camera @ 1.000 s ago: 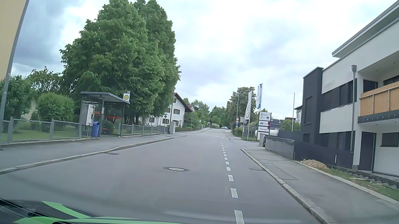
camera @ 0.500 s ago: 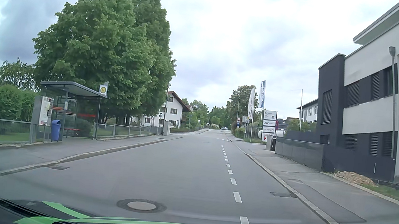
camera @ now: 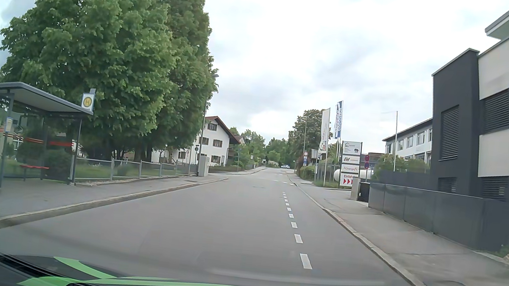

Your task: Follow the waypoints while adhering to traffic rules and regulations

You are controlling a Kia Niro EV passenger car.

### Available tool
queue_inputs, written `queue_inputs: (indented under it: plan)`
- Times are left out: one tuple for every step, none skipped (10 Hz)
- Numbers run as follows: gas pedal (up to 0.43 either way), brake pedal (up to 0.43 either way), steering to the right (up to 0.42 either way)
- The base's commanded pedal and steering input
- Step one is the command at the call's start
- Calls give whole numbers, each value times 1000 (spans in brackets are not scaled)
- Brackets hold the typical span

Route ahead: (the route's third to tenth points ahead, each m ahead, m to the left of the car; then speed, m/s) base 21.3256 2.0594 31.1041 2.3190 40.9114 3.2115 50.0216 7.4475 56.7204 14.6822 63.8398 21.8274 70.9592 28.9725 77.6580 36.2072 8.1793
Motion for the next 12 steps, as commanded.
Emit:
queue_inputs:
  plan:
    - [0, 0, 0]
    - [0, 0, 0]
    - [0, 0, 0]
    - [0, 0, 0]
    - [0, 0, 0]
    - [0, 0, 0]
    - [0, 0, 1]
    - [0, 0, 1]
    - [0, 0, 0]
    - [0, 0, 1]
    - [0, 0, 0]
    - [0, 0, 0]
